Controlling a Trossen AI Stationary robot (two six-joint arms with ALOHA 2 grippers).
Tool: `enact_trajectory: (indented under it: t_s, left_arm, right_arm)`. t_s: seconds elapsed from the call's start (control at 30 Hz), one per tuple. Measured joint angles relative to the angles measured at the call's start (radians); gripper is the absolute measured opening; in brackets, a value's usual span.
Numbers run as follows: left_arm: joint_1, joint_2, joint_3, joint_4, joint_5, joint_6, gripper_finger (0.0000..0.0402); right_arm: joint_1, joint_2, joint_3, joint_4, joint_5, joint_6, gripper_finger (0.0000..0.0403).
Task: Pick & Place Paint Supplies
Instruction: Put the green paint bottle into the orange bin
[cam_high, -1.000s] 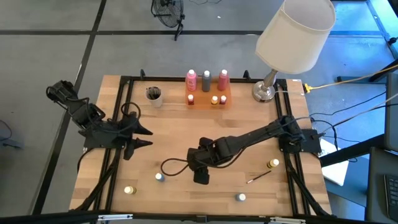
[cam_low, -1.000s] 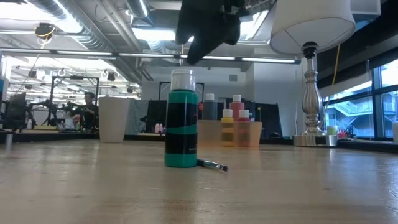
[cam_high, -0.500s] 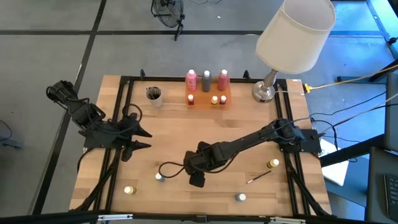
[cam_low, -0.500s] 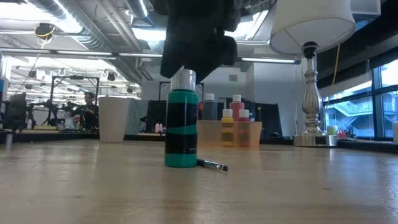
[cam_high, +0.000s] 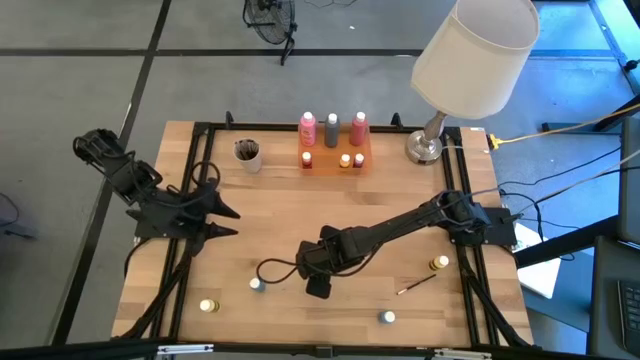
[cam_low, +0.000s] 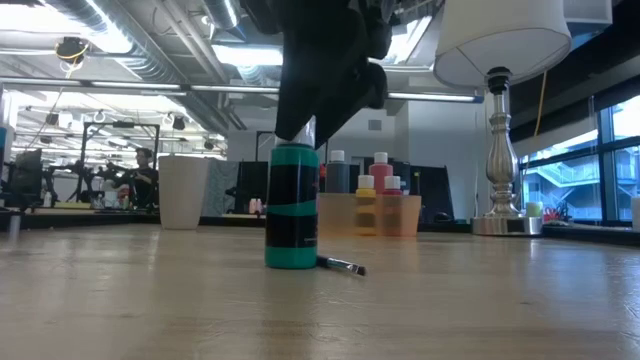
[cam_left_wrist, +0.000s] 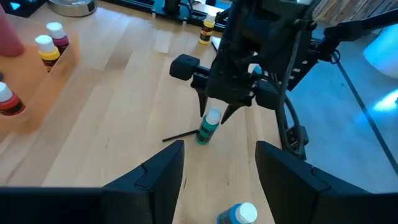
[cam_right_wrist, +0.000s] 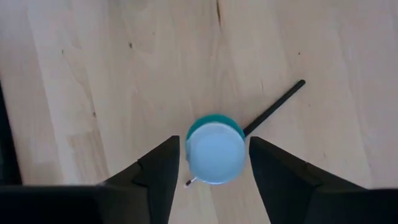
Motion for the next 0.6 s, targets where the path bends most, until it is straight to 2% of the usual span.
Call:
enact_trajectory:
  t_s: [0.6]
  left_arm:
    - [0.0, -0.027, 0.001, -0.021, 0.009, 0.002, 0.0194]
  right_arm:
    - [-0.018, 0.0, 0.0, -0.002, -0.006, -0.003, 0.0119]
